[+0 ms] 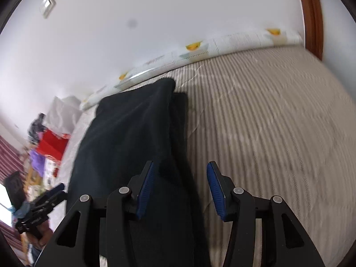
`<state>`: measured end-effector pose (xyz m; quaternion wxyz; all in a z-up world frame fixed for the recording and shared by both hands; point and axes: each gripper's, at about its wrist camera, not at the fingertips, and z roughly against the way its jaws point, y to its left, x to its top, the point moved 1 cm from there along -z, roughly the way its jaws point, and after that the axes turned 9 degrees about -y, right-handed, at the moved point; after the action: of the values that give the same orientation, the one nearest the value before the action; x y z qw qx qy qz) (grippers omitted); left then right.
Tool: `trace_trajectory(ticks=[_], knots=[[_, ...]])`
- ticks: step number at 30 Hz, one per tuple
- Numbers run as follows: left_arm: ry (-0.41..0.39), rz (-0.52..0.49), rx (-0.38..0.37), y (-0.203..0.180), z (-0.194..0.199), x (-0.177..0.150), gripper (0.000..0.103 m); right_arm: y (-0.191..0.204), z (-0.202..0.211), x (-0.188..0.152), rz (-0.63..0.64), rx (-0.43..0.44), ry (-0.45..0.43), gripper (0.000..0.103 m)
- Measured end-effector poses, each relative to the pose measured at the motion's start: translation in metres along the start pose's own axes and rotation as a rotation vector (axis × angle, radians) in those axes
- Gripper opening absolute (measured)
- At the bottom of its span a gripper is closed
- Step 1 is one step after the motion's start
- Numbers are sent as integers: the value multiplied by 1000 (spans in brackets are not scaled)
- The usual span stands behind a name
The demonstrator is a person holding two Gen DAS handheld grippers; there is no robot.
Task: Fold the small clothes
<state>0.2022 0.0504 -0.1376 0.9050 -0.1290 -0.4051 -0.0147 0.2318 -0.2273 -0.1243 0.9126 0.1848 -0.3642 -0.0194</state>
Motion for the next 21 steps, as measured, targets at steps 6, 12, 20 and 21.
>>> trace_trajectory(ticks=[6, 12, 20, 21], knots=[[-6, -12, 40, -8, 3, -11, 64, 12, 8, -9, 8, 75, -99, 3], [-10, -7, 62, -11, 9, -15, 64, -1, 11, -10, -26, 34, -104, 3], [-6, -12, 94, -15, 15, -23, 65, 33, 38, -19, 116, -106, -176, 8], [-5, -14, 100, -16, 16, -24, 65, 43, 41, -23, 156, -105, -188, 11]])
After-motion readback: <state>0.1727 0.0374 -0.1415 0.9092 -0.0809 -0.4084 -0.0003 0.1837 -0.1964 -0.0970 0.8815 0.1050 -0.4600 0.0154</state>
